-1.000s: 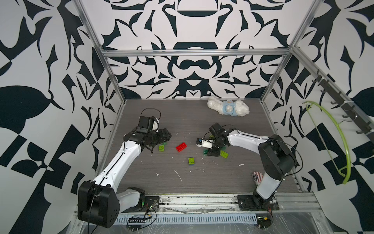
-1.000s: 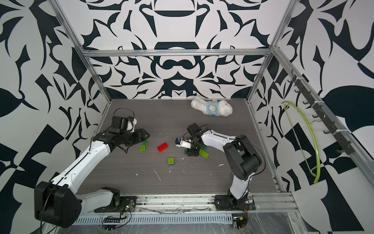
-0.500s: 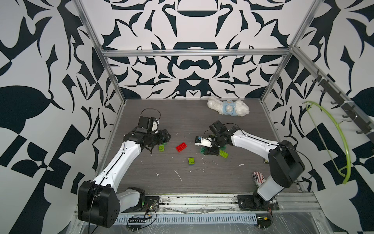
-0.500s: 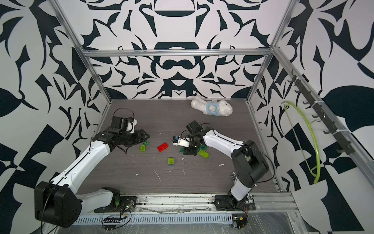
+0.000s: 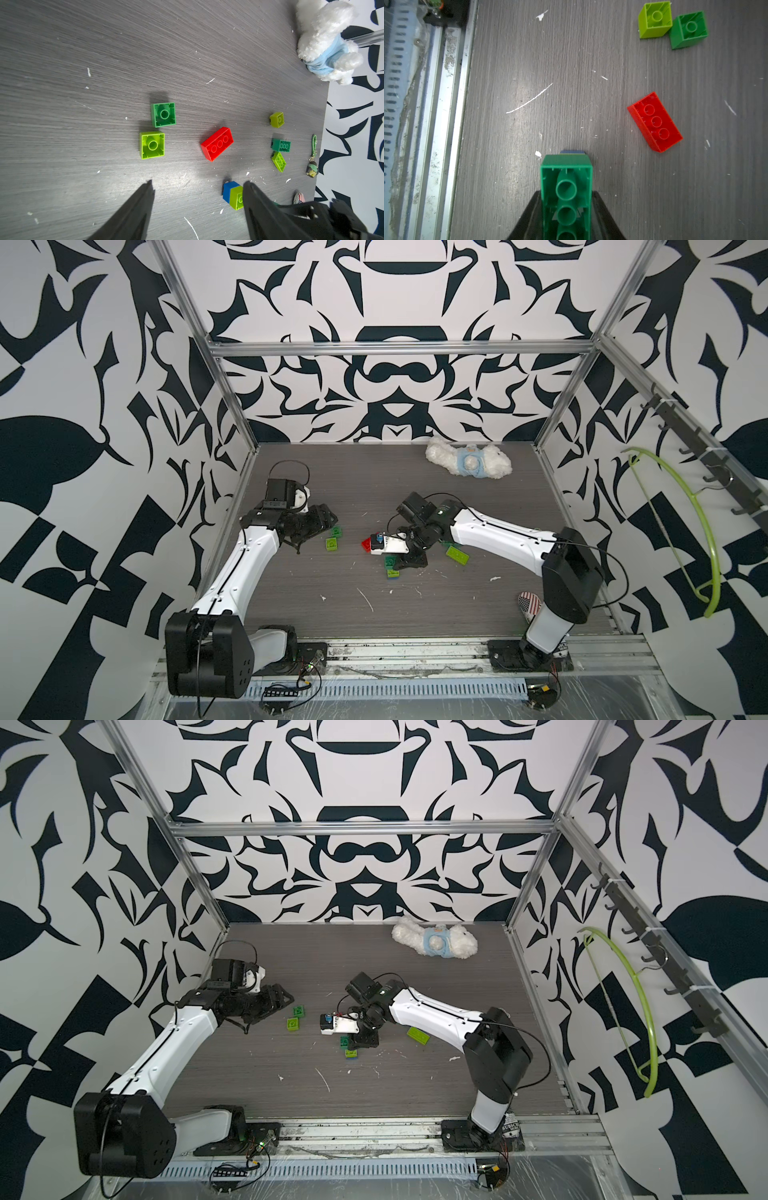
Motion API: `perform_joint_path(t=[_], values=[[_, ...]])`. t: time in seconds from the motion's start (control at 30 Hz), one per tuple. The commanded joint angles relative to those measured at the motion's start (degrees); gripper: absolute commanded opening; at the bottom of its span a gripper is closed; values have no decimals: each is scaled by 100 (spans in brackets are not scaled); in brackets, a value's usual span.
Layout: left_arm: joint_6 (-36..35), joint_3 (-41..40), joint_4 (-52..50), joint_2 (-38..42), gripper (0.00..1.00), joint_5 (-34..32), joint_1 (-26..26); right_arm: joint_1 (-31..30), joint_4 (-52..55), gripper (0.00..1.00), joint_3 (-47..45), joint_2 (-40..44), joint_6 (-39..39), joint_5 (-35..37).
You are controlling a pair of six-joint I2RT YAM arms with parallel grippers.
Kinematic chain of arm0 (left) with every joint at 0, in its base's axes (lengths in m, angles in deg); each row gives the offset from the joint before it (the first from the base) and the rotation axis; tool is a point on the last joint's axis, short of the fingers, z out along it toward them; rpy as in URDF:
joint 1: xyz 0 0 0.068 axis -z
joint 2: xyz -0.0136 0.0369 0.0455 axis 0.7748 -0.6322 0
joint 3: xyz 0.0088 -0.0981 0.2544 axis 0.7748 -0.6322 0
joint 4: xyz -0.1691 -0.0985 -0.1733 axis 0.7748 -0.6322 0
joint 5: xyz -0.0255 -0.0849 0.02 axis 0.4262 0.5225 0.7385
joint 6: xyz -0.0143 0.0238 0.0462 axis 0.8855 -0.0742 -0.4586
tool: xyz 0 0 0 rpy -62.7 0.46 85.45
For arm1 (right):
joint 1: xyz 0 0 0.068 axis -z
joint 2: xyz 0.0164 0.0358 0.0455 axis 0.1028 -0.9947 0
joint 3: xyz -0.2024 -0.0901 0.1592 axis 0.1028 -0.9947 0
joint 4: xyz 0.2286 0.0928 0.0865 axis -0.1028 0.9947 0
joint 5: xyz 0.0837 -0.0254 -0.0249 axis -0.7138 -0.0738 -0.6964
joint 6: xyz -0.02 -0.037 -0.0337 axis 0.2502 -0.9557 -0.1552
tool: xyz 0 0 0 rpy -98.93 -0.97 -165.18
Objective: Assemble a carrot with lego
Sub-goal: Assemble the lego brick with the lego brick.
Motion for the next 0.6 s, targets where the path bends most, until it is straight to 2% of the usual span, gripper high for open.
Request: perform_joint_path(t=[0.0, 0.57], values=[[-115, -102, -117, 46, 75, 77, -47, -83, 239, 27, 356, -94, -5, 138], [-97, -196, 5, 12, 75, 139, -56, -256, 365, 26, 598, -568, 14, 488]])
